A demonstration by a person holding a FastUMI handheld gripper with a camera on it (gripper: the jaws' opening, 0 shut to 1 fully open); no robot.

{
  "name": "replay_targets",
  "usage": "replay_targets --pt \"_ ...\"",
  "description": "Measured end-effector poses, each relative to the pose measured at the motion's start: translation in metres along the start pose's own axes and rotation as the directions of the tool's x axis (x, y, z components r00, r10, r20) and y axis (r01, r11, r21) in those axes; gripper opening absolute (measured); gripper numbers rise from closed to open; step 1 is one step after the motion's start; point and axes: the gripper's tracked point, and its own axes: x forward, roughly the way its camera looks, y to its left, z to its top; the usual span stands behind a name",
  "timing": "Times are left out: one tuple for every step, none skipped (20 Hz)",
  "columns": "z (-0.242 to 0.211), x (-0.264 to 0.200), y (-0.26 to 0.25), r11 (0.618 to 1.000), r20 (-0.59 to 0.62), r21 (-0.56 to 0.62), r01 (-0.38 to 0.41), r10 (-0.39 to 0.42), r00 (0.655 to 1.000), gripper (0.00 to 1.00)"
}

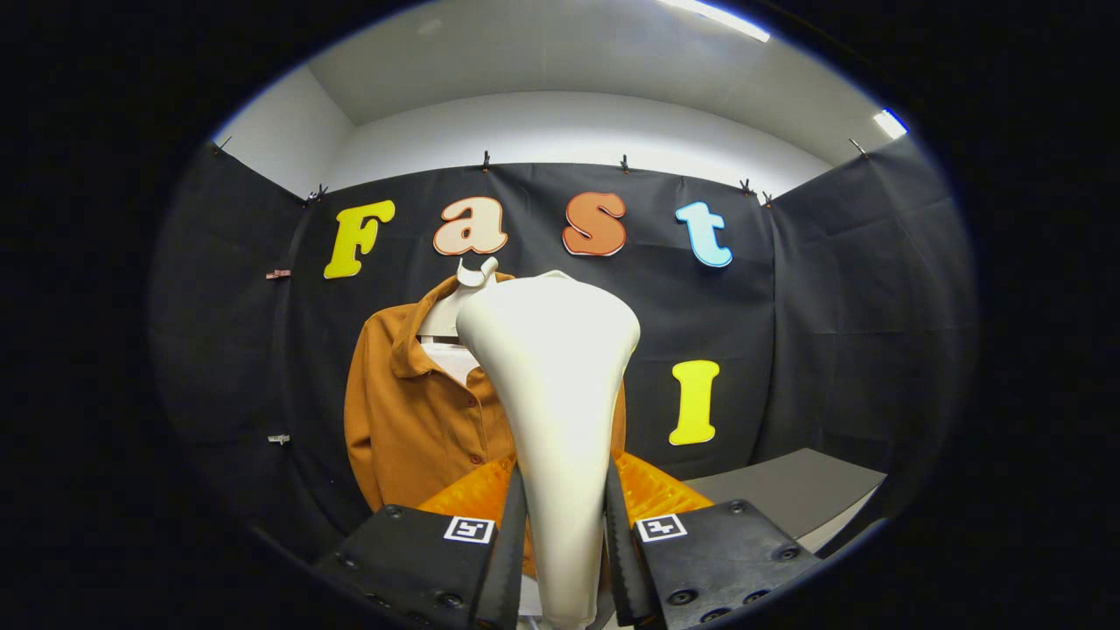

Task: Iron the clothes twice with a garment steamer, once on the left side and once on the right side.

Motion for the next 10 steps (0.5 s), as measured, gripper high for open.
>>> replay_targets --pt "-0.0003 0.0004 0.0001 1.000 0.000 0.000 0.001 -0.001 1.000 0.44" --pt "-0.0009 -0.0008 -0.0006 1.000 -0.001 0.002 0.002 -0.002 1.000 0.44" --pt "-0.0011 -0.0008 -0.0013 1.000 -0.002 0.002 0.003 -0.003 1.000 0.44" --pt "-0.0011 -0.0010 -0.0011 1.000 -0.003 0.001 0.004 -0.003 1.000 0.44" --pt "-0.0014 -0.0008 -0.0016 1.000 -0.005 0.000 0.005 -0.005 1.000 0.44" --pt "-0.0026 -0.0013 -0.0021 1.000 -0.007 -0.001 0.006 -0.006 1.000 0.44" --pt "-0.0026 -0.0007 -0.0027 1.000 -0.009 -0.001 0.007 -0.007 1.000 0.44" --pt "-0.0022 -0.0019 -0.0038 1.000 -0.009 -0.002 0.008 -0.008 1.000 0.44" --pt "-0.0022 -0.0014 -0.0044 1.000 -0.010 -0.002 0.010 -0.010 1.000 0.44" --pt "-0.0022 -0.0021 -0.0058 1.000 -0.011 -0.001 0.011 -0.011 1.000 0.44"
